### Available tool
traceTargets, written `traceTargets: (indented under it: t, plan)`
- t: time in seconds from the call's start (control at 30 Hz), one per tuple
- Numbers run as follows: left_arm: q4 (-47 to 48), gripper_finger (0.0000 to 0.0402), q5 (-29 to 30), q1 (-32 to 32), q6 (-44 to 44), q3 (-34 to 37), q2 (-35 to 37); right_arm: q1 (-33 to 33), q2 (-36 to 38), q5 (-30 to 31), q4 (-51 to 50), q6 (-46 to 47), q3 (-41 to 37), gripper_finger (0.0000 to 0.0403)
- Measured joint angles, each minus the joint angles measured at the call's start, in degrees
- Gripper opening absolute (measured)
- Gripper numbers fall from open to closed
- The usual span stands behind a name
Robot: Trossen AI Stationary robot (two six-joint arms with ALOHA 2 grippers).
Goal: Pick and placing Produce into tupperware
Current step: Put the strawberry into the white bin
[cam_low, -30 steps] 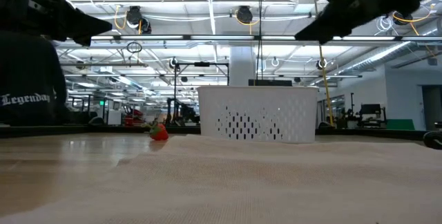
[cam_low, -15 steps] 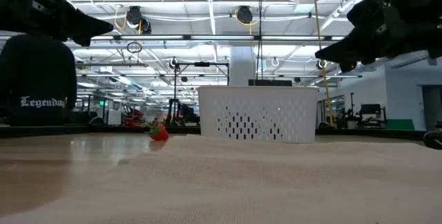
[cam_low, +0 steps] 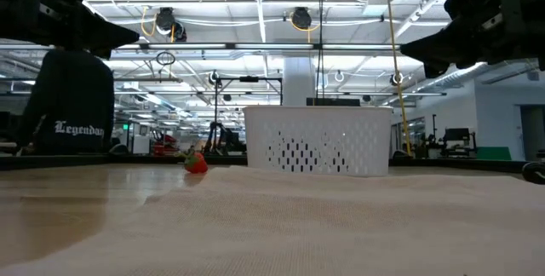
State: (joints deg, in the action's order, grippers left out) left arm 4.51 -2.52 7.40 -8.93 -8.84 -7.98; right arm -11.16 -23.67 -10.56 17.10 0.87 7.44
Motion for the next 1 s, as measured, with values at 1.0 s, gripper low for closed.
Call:
traceTargets:
  t: [1.0]
  plan:
    - [0.02,0.0033,0.04,-0.01,-1.31,0.00,0.01,0.02,0.32,-0.18,7.54,-1.08,-4.83,0.0000]
